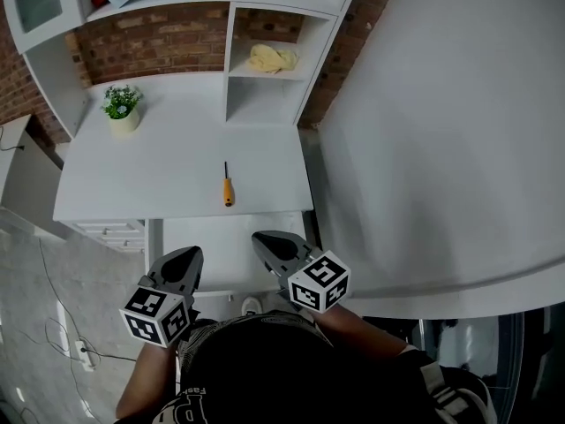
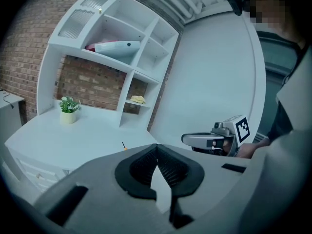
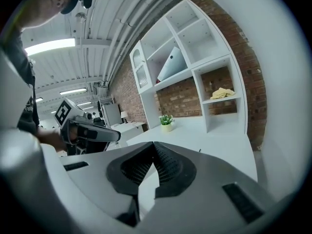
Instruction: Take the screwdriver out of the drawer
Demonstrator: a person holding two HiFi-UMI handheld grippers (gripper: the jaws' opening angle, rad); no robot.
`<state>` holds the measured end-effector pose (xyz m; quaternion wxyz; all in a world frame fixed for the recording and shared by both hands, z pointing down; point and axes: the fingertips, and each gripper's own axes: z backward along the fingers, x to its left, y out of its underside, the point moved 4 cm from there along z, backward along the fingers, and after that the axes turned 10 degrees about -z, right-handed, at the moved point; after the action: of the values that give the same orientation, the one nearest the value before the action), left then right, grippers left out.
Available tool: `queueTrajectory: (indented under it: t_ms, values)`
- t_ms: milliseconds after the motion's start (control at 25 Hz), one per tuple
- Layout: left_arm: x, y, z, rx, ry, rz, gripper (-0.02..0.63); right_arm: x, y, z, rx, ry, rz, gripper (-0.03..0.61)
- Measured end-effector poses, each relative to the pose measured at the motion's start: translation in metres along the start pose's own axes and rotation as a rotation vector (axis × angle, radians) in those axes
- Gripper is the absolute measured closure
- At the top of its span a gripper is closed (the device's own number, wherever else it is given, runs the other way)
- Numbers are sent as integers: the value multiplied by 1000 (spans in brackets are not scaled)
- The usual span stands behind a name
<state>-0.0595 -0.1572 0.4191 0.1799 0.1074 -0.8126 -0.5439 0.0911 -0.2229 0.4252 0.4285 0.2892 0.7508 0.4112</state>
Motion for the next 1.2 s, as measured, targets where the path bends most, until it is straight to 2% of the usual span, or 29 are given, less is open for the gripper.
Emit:
queueTrajectory:
  t_ms: [240, 680, 1000, 1200]
  values:
    - [2, 3, 23, 19, 54, -14, 598, 32, 10, -2, -25, 8, -78, 572]
    - [21, 22, 93, 25, 161, -59, 598, 116, 39, -16, -75, 91, -71, 572]
    - [21, 40, 127, 45, 259, -120, 598, 152, 67, -1, -128, 195, -112, 572]
    - [14, 43, 130, 38, 274, -124, 598, 159, 76, 10, -139, 220, -109, 572]
